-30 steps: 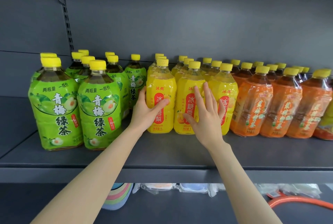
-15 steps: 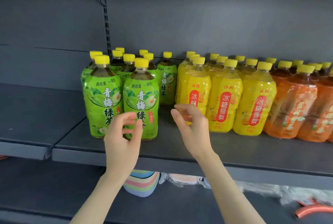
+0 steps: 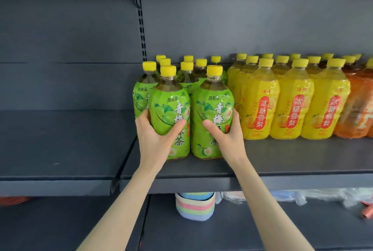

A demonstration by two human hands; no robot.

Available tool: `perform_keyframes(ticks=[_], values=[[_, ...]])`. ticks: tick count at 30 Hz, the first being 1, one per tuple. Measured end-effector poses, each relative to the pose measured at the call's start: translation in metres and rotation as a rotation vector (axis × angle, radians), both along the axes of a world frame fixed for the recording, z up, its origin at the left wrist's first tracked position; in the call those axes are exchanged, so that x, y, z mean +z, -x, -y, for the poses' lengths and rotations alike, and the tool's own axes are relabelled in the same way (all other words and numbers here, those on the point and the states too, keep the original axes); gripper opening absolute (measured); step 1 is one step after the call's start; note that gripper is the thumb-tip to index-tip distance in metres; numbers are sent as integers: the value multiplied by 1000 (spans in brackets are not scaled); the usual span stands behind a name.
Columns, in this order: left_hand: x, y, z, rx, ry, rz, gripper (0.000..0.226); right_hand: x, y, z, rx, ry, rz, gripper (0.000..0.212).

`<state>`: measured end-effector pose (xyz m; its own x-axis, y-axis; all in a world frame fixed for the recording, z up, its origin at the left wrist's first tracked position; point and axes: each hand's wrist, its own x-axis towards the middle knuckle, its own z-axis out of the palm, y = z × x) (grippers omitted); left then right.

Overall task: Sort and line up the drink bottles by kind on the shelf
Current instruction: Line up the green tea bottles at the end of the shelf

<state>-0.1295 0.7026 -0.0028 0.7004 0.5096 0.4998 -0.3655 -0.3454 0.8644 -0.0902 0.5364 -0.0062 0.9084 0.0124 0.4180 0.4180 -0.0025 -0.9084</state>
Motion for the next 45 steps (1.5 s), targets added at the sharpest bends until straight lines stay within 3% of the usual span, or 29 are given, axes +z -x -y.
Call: perform_keyframes(ticks=[9, 13, 20, 23, 26, 28, 30, 33, 37, 41, 44, 45], values=[[-3, -6, -16, -27, 0, 55, 92, -1, 5, -8, -164, -15, 63, 85], [-5, -7, -17, -4, -3, 73, 96, 2, 7, -7, -216, -15, 97, 70], [-10, -9, -24, 57, -52, 106, 104, 3, 8, -5, -196, 9, 107, 72], [-11, -9, -24, 89, -89, 83, 107, 2, 7, -3, -177, 25, 134, 58], [-12, -1, -11, 293, -208, 107, 97, 1, 6, 2, -115, -6, 137, 33], [-15, 7, 5, 397, -259, 234, 76, 1, 6, 5, -36, -39, 117, 29], [-20, 13, 24, 293, -276, 346, 53, 2, 10, 7, 47, -68, 92, 33], [-19, 15, 48, 63, -181, 302, 41, 1, 13, 8, 193, -84, 27, 38], [-19, 13, 67, 79, -108, 244, 57, 1, 18, 5, 365, -82, -38, 45], [-14, 13, 65, 241, -194, 211, 75, -3, 15, -4, 427, -5, -14, 54], [-12, 12, 60, 322, -247, 179, 88, -6, 10, -12, 445, 86, -118, 97], [-12, 11, 58, 329, -241, 177, 87, -7, 7, -14, 467, 113, -131, 100]])
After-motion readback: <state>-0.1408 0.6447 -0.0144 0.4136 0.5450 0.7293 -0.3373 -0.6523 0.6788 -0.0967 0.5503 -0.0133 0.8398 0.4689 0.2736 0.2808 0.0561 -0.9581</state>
